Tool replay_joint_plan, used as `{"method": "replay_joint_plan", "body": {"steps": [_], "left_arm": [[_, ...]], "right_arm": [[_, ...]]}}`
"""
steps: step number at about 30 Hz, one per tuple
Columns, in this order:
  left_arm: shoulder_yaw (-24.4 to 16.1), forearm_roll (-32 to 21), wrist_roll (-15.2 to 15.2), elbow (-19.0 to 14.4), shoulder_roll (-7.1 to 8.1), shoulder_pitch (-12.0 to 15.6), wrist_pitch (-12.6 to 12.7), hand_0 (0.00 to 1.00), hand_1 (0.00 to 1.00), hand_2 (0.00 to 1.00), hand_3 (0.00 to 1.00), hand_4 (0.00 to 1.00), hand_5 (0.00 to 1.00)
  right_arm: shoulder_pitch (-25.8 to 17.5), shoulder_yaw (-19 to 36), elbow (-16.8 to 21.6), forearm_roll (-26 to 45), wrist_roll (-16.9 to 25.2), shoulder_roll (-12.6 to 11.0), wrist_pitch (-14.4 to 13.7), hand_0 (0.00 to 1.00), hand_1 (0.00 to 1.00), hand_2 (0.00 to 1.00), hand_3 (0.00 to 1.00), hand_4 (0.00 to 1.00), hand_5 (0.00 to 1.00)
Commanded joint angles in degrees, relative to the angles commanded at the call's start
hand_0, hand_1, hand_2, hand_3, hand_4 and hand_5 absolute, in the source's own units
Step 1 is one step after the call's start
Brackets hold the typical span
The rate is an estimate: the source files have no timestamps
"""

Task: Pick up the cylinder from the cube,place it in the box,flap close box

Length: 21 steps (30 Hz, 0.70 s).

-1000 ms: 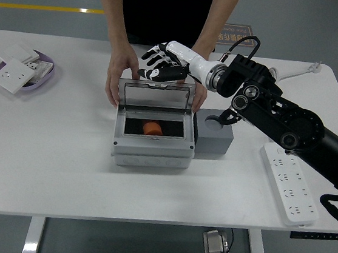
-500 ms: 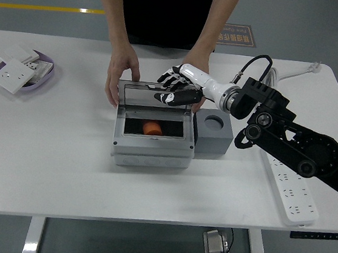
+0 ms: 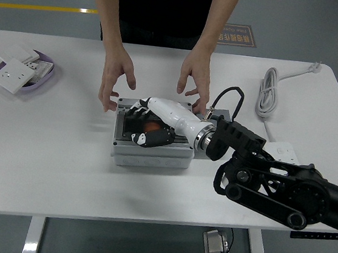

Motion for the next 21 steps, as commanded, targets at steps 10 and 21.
{"method": "replay_joint_plan", "body": {"steps": [10, 21], "left_arm": [[-0.05, -0.04, 0.03, 0.04, -0.12, 0.28, 0.0, 0.567, 0.616, 0.578, 0.601, 0.716, 0.236], [0.22, -0.51, 0.11, 0.11, -0.54, 0.91, -0.07, 0.567, 0.615, 0.578, 0.601, 0.717, 0.236]], "right_arm": [[-5.45, 9.4, 2.44, -0.78, 2.13, -4.4, -0.76, 0.763, 0.697, 0.714, 0.696, 0.69, 0.402], [-17.77, 29.25, -1.1, 3.86, 9.17, -7.36, 1.06, 0.76, 0.687, 0.705, 0.694, 0.679, 0.404]]}}
